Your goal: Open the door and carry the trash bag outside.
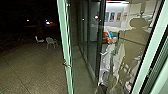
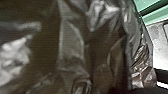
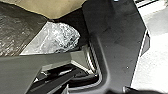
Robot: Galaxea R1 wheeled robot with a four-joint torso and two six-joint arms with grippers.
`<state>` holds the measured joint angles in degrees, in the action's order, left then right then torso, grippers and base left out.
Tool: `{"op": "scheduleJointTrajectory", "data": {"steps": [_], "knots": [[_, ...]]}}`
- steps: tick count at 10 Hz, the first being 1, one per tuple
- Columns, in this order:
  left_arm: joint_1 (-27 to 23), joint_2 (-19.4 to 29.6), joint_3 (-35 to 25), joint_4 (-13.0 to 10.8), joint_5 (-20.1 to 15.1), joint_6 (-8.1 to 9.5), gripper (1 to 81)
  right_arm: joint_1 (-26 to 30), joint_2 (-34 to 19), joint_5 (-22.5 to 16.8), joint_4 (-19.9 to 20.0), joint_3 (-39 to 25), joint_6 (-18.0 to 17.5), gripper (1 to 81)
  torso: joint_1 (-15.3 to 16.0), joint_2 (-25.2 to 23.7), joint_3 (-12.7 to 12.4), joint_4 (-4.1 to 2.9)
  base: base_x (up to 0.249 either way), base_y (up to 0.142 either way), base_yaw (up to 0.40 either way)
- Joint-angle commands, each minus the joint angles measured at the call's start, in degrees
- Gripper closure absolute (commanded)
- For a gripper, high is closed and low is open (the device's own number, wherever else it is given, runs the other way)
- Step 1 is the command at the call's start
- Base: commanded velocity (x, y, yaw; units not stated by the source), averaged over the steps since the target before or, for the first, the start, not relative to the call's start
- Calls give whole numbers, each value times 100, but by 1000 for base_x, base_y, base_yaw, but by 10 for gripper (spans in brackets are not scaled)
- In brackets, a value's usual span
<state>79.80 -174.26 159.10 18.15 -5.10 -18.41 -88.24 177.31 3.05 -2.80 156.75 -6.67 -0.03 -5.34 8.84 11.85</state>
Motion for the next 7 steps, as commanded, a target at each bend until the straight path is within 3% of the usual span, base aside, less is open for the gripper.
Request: {"op": "scheduleJointTrajectory", "data": {"steps": [1,7], "knots": [[-355,14,7,13,-361,-49,811,258,44,-305,34,-22,8,10,3,0,0,0,69,0,0],[-355,14,7,22,-361,-49,811,249,35,-252,34,-14,16,10,6,-2,2,0,71,0,0]]}}
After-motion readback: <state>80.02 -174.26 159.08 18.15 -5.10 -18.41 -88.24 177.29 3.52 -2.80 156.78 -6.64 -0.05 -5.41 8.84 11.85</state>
